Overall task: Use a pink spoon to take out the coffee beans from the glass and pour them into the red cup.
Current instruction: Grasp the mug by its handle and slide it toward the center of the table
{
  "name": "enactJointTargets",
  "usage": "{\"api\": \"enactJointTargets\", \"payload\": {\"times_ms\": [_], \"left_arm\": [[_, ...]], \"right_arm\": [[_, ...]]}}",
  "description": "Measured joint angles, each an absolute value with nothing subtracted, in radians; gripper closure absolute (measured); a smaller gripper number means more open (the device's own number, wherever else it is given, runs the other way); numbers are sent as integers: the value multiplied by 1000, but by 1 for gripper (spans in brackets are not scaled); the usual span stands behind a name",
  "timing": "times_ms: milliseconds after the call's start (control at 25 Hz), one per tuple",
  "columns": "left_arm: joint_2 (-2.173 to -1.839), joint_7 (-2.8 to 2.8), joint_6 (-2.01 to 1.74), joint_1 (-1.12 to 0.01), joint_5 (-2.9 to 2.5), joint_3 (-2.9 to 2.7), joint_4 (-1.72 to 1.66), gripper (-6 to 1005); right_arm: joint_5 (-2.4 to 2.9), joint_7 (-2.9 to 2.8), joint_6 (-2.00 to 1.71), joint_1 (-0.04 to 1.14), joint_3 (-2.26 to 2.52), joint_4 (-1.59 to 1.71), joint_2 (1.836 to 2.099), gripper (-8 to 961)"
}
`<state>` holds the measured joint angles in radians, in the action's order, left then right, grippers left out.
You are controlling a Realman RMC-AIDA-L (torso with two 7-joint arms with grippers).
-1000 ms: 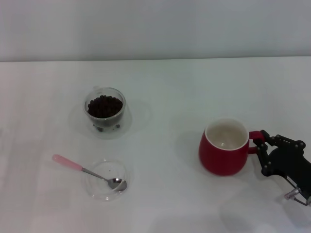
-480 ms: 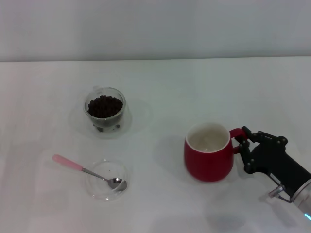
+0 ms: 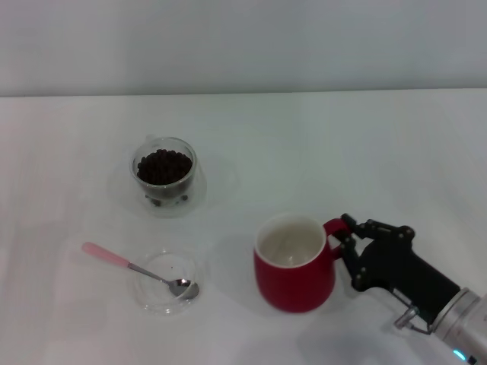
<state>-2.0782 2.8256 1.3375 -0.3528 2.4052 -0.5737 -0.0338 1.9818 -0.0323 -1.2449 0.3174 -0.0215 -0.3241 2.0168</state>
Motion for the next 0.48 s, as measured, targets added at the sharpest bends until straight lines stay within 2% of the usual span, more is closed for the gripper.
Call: {"api": "enactJointTargets", "payload": {"times_ms": [480], "left_arm": [[-2082, 2826, 1338, -352, 2402, -578, -33, 138]], "right_arm": [[2039, -5, -1226, 323, -17, -339, 2020, 727]]}}
